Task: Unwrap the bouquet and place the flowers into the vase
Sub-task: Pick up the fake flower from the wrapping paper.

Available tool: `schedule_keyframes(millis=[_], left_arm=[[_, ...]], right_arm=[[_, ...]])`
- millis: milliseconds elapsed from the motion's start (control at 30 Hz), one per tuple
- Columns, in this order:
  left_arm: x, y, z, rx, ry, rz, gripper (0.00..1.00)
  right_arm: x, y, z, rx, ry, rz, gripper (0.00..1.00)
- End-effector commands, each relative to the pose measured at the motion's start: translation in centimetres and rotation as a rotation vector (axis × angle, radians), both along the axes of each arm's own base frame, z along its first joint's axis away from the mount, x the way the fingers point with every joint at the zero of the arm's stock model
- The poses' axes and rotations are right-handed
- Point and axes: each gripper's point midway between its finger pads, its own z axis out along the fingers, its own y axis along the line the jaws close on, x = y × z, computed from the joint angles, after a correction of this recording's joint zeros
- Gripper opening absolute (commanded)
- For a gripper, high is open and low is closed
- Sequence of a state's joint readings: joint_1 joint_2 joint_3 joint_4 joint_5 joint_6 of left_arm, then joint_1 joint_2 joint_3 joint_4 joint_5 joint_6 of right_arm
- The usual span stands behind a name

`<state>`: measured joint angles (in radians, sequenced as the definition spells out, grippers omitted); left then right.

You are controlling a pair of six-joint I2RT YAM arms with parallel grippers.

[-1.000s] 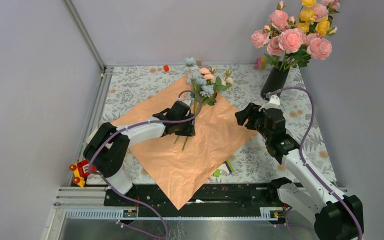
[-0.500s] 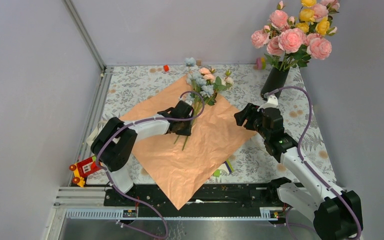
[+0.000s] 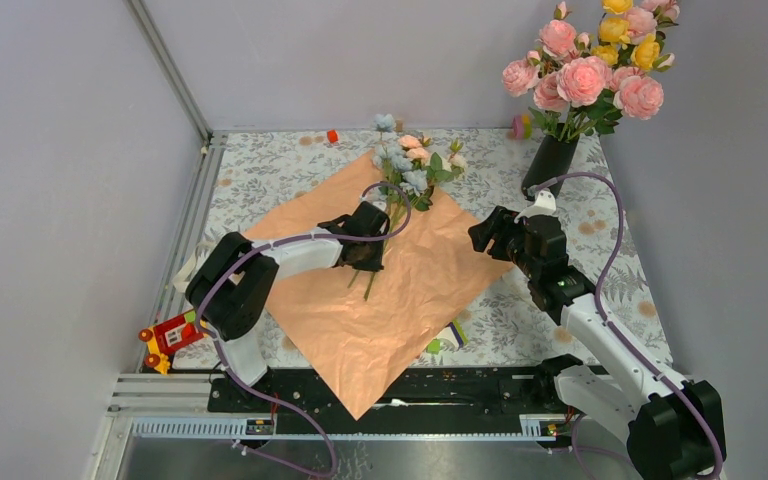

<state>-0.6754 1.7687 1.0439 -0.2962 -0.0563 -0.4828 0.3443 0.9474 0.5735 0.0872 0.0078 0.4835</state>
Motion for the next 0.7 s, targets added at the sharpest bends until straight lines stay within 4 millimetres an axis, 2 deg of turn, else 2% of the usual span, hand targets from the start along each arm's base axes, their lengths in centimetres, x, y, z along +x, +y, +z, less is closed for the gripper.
schedule_keyframes(millis=[0, 167, 400, 467, 667], left_arm=[[1.3, -1.3, 2.7, -0.055, -0.056, 0.007, 0.07], [1.2, -1.4, 4.2, -0.082, -0.071, 0.011, 0.07], [0.9, -1.5, 5.2, -0.107, -0.066, 0.011, 0.06], [0.8, -1.5, 5.6, -0.122, -0.073, 0.014, 0.01], [0.7, -1.5, 7.9, -0.194, -0.12, 0.025, 0.0]], right_arm=[[0.3, 0.3, 0.8, 0.008, -0.024, 0.003, 0.69], [0.3, 0.3, 0.8, 0.008, -0.021, 0.002, 0.69], [0.3, 0.3, 1.1, 0.009, -0.025, 0.004, 0.69], [0.3, 0.3, 1.1, 0.008, -0.025, 0.002, 0.69], [0.3, 0.4, 1.4, 0.014, -0.028, 0.01, 0.69]])
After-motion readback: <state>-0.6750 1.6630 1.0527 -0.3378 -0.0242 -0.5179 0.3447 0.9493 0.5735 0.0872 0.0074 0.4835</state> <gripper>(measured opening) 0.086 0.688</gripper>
